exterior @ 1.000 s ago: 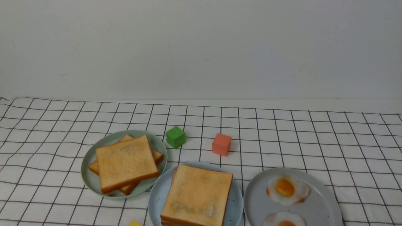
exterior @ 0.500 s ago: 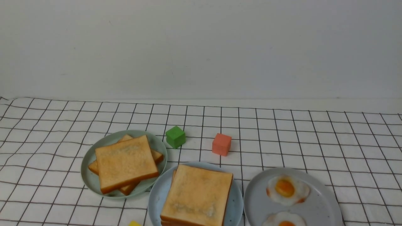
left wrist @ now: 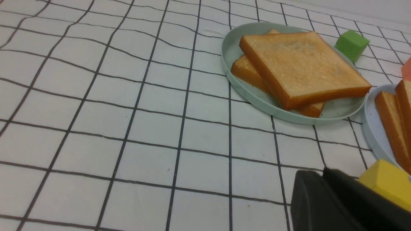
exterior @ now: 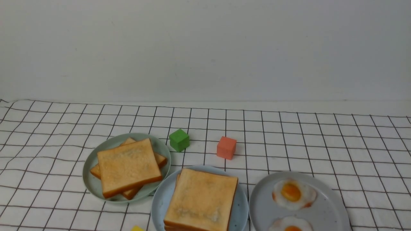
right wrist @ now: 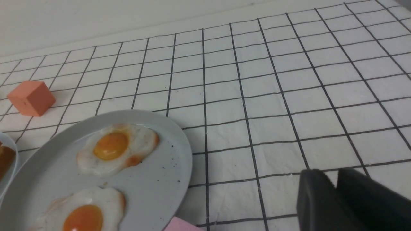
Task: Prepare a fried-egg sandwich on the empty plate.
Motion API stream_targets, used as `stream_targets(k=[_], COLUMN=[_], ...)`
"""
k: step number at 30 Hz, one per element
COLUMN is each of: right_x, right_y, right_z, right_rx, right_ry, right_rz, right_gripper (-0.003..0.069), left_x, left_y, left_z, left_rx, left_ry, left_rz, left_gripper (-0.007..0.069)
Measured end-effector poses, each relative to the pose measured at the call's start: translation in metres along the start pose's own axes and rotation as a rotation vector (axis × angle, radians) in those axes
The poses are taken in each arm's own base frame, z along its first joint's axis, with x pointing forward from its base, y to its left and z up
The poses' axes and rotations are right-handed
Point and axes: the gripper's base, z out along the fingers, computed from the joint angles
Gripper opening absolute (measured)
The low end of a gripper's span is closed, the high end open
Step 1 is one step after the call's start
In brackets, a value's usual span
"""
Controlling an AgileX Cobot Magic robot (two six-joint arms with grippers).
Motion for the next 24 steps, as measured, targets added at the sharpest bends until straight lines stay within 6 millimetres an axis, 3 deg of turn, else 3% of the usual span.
stream_targets(k=[24], right_x=[-0.0001], right_y=[0.0], right_z=[0.0], right_rx=[0.0], right_ry=[-0.001], right_rz=[0.0], right_gripper=[0.0151], left_x=[0.0], left_y=[0.0], left_z=[0.0], left_rx=[0.0], left_ry=[0.0], left_rz=[0.0], left_gripper=[0.0074])
